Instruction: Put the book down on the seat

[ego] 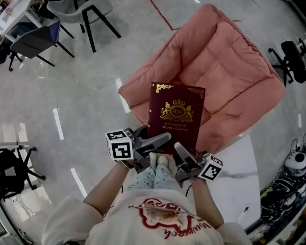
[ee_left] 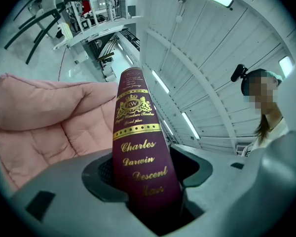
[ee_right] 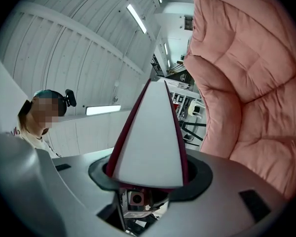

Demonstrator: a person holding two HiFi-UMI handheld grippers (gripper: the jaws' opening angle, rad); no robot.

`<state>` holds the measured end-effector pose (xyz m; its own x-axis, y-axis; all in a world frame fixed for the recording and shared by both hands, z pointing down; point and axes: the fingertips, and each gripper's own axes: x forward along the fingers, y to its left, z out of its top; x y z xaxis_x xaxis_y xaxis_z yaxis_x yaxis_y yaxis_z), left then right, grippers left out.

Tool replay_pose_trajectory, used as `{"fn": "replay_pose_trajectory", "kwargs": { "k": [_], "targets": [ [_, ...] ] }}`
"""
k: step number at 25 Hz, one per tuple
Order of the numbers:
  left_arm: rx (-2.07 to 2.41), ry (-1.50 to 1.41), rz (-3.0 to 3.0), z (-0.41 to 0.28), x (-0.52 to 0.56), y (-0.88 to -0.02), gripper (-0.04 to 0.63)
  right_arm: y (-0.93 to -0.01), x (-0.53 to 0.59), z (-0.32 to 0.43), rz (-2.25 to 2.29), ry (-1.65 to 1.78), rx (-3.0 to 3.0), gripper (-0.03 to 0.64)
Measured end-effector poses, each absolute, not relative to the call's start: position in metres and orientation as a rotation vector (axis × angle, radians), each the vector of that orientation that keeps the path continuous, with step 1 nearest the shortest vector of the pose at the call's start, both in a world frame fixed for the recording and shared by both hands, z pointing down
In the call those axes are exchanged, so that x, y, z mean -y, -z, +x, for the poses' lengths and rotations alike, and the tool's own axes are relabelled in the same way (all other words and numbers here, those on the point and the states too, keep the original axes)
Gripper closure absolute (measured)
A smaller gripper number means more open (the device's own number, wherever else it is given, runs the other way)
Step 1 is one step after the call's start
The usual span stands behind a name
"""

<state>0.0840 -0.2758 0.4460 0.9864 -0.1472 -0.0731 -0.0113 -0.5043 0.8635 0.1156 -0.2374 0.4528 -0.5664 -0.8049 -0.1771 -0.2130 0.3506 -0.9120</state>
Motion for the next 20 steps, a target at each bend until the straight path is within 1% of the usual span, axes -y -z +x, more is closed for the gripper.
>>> {"fn": "replay_pose_trajectory", "kwargs": {
  "k": [20],
  "targets": [
    [0.15,0.082,1.985,0.086,0.287,-0.597,0.335,-0.601,0.248,0.117,-0.92,1.348,-1.881,0.4]
  ]
}}
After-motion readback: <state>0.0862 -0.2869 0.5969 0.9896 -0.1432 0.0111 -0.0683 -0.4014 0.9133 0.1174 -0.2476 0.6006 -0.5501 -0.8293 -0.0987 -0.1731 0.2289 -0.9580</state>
